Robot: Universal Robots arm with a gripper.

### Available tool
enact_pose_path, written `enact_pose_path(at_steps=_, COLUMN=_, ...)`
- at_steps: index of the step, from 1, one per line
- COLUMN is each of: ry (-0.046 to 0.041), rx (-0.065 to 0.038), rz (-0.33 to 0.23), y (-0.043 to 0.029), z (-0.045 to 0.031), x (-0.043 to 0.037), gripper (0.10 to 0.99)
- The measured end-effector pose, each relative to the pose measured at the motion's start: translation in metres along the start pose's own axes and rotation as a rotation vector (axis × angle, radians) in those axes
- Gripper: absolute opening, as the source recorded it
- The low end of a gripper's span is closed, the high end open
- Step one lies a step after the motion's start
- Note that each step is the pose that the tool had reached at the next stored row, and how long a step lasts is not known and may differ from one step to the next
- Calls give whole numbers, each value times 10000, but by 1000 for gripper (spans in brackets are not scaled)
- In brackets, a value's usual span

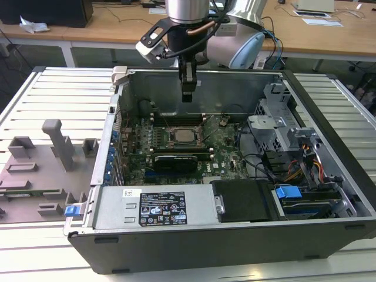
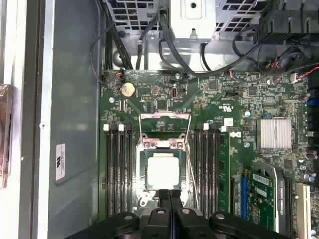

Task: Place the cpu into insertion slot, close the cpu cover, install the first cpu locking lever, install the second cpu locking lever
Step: 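Place the cpu into insertion slot, then close the cpu cover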

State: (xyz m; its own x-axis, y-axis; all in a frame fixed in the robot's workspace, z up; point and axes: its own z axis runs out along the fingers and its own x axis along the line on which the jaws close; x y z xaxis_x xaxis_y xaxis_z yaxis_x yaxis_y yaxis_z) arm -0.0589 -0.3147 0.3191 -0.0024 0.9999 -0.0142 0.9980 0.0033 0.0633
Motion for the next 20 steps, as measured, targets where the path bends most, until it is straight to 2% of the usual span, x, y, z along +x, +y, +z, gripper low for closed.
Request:
enact_pose_path(at_steps=10, ry=-3, rx=3, rz=-3, y=4, z=-4, x=0, gripper=106)
enact_pose_path(at_steps=11, ry=-5, rx=6, rz=1, y=29, z=-2, x=0, gripper=106)
enact_pose_path(at_steps=13, ry=-2, rx=35, rz=0, y=134, z=5, x=0, gripper=106)
enact_pose_path(at_steps=17, ry=-3, rx=76, rz=-1, y=262, z=13, x=-1, gripper=106)
enact_pose_path(at_steps=20, ry=-9, rx=149, rz=-1, y=449, z=25, x=-1, gripper=106)
